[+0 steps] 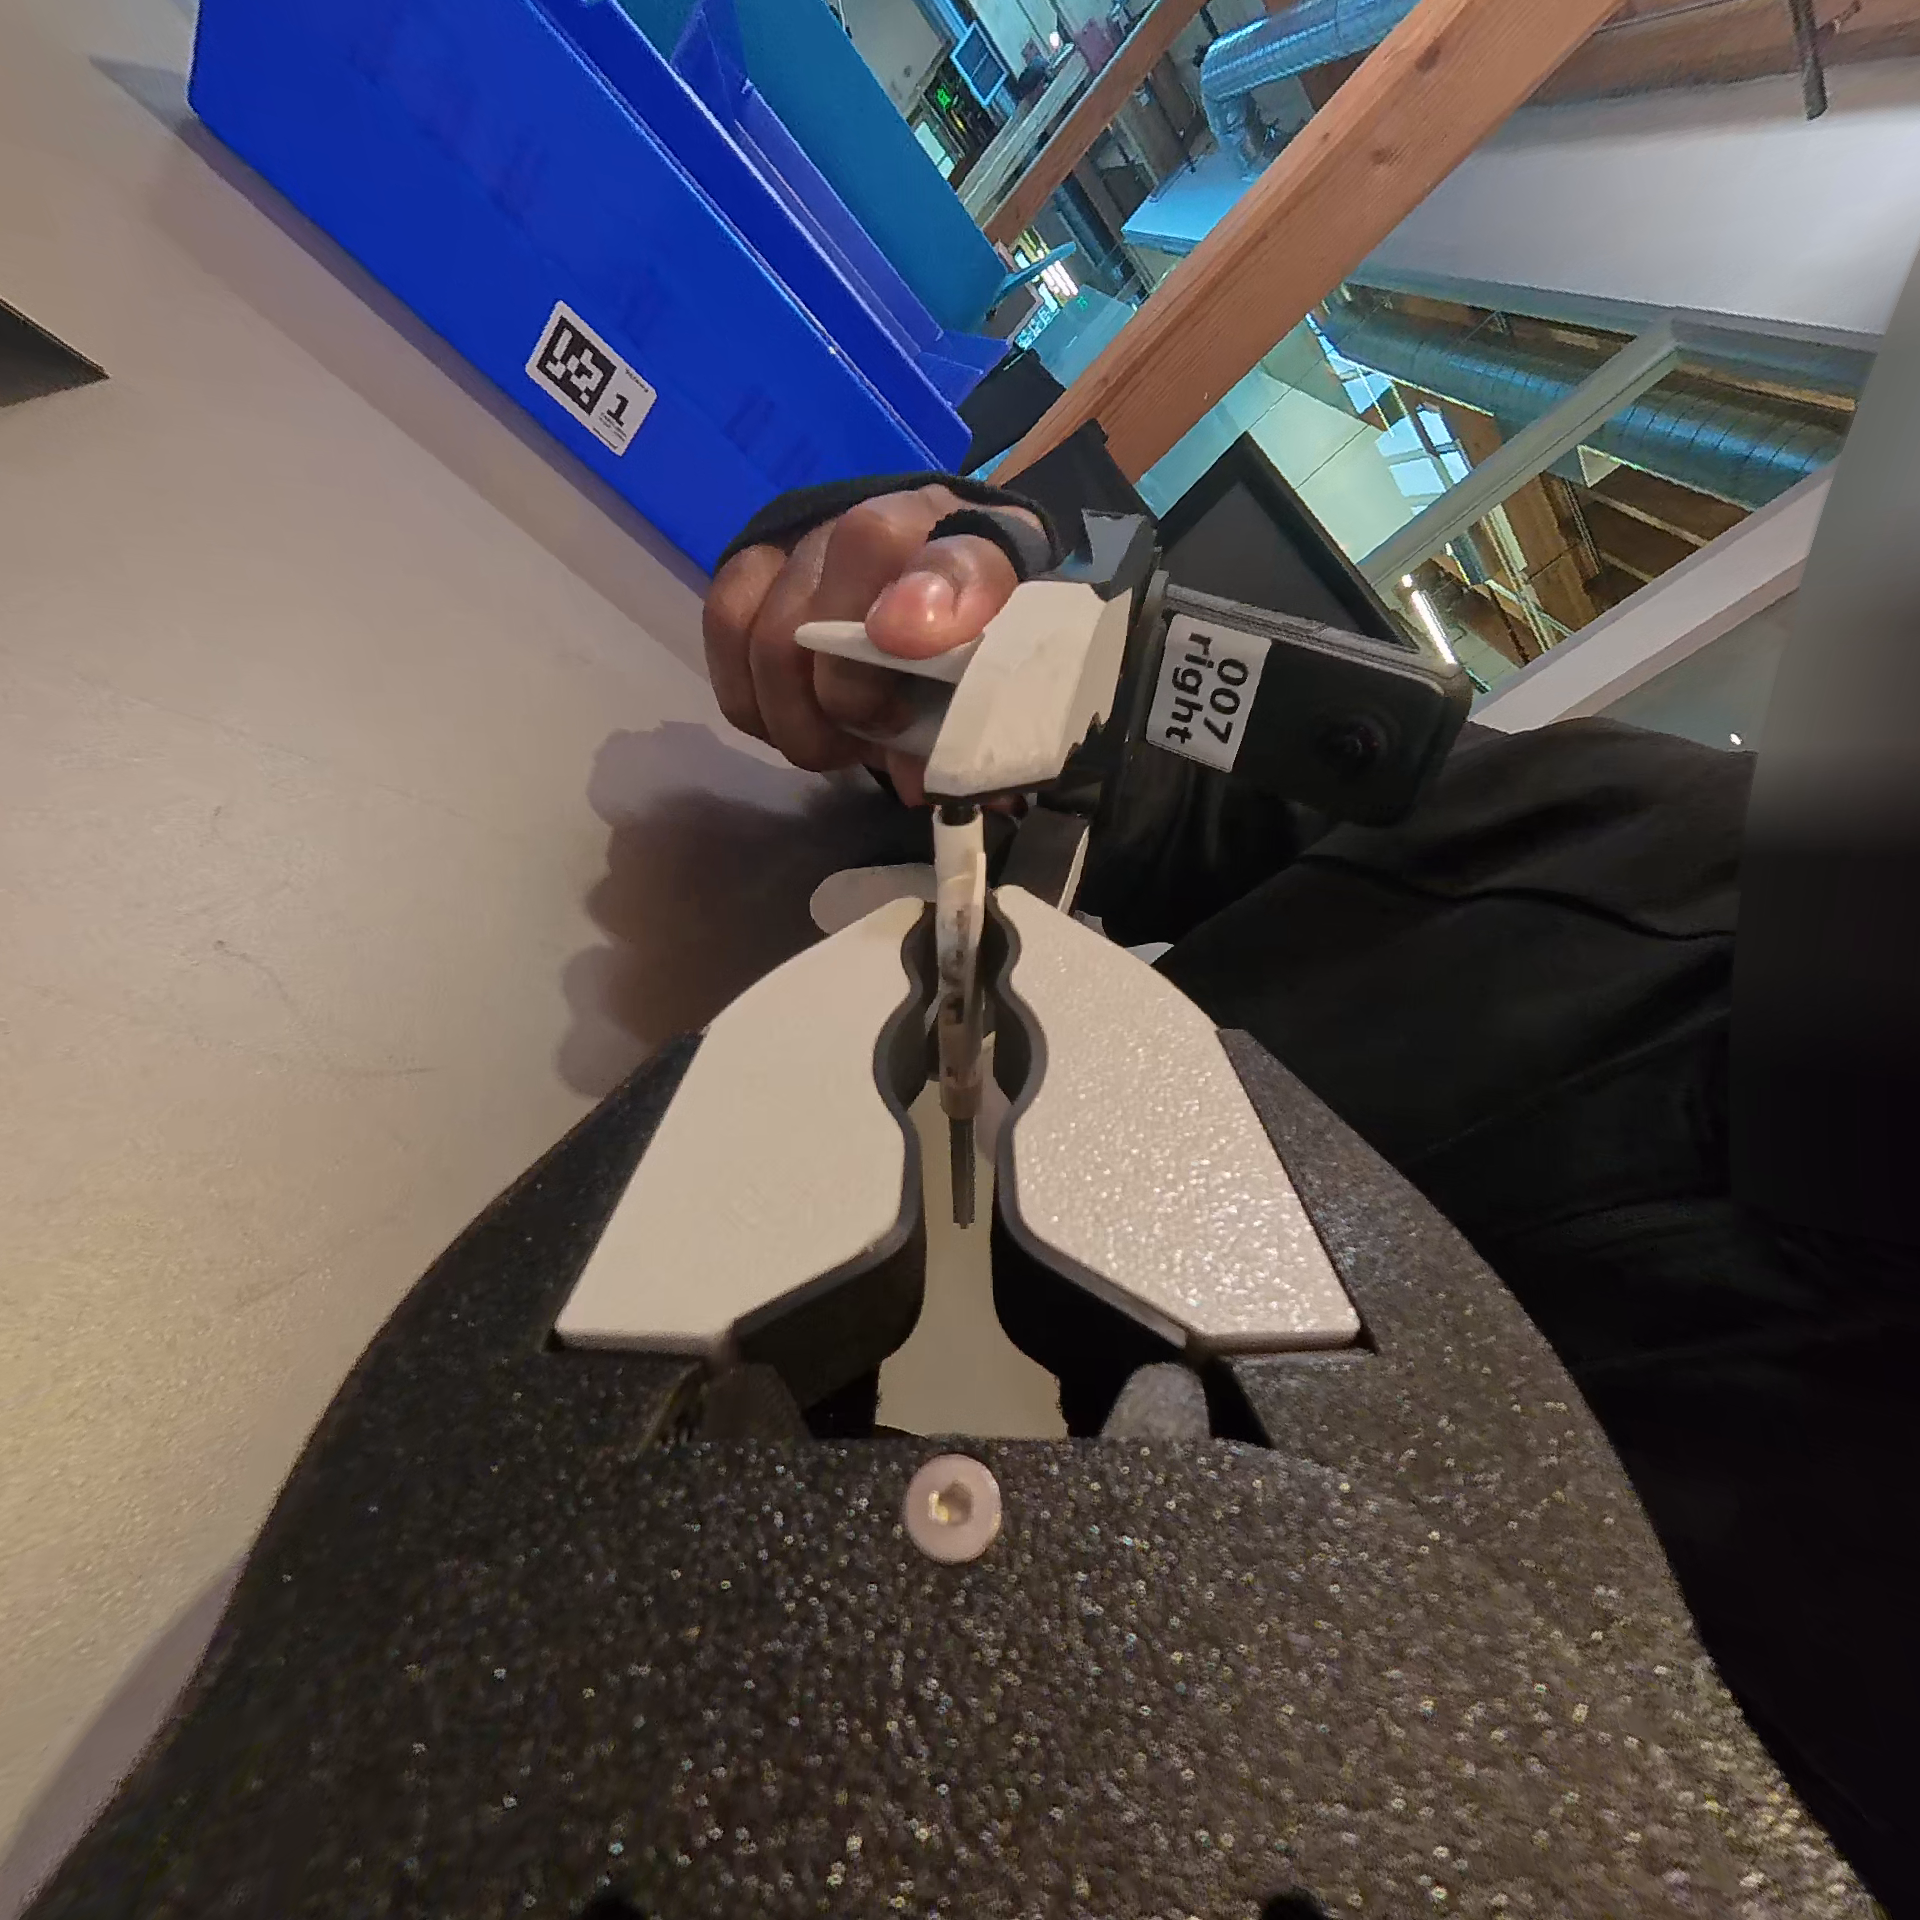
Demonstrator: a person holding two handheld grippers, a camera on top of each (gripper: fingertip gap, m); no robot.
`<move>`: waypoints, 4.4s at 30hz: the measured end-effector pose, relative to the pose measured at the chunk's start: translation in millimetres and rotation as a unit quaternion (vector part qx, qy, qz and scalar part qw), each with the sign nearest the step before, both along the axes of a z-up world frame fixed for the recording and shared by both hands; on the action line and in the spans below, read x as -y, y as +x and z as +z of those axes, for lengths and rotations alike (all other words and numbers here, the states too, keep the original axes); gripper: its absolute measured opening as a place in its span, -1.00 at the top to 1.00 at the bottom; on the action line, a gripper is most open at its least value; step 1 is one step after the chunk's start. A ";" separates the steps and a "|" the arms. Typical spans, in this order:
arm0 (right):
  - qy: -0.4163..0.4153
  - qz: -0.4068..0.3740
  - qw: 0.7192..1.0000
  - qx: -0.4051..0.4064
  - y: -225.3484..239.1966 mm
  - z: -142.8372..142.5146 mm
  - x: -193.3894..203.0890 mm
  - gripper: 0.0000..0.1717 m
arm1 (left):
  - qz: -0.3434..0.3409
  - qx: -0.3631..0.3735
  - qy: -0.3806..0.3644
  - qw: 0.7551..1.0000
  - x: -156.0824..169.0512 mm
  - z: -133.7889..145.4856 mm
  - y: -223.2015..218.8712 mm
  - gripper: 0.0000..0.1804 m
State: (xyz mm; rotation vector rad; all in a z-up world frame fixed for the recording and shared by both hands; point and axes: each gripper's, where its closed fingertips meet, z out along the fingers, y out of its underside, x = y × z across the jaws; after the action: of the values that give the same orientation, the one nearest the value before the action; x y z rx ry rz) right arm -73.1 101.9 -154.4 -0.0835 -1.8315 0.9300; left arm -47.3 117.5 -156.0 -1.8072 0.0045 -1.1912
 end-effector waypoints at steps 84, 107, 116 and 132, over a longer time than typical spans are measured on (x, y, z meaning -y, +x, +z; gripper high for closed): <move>-0.004 -0.110 0.994 -0.003 -19.8 -9.8 -21.5 0.41 | 0.051 -0.073 -0.038 0.995 -6.8 -17.1 -7.6 0.92; 0.016 -0.131 0.991 0.013 -22.6 -19.3 -24.9 0.44 | 0.056 -0.068 -0.059 0.994 -6.2 -22.0 -8.7 0.92; 0.027 -0.131 0.991 0.016 -22.7 -22.8 -22.9 0.50 | 0.056 -0.068 -0.066 0.994 -5.5 -23.5 -9.9 0.92; -0.036 -0.170 0.984 0.048 -29.3 -24.8 -31.8 0.57 | 0.078 -0.078 -0.048 0.993 -10.5 -20.0 -19.6 0.86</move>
State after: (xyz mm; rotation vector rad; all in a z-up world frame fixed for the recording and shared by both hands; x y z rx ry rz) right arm -102.4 133.7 -179.1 -0.4796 -1.7979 0.7598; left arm -67.0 128.0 -176.0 -1.9437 -0.1051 -0.9523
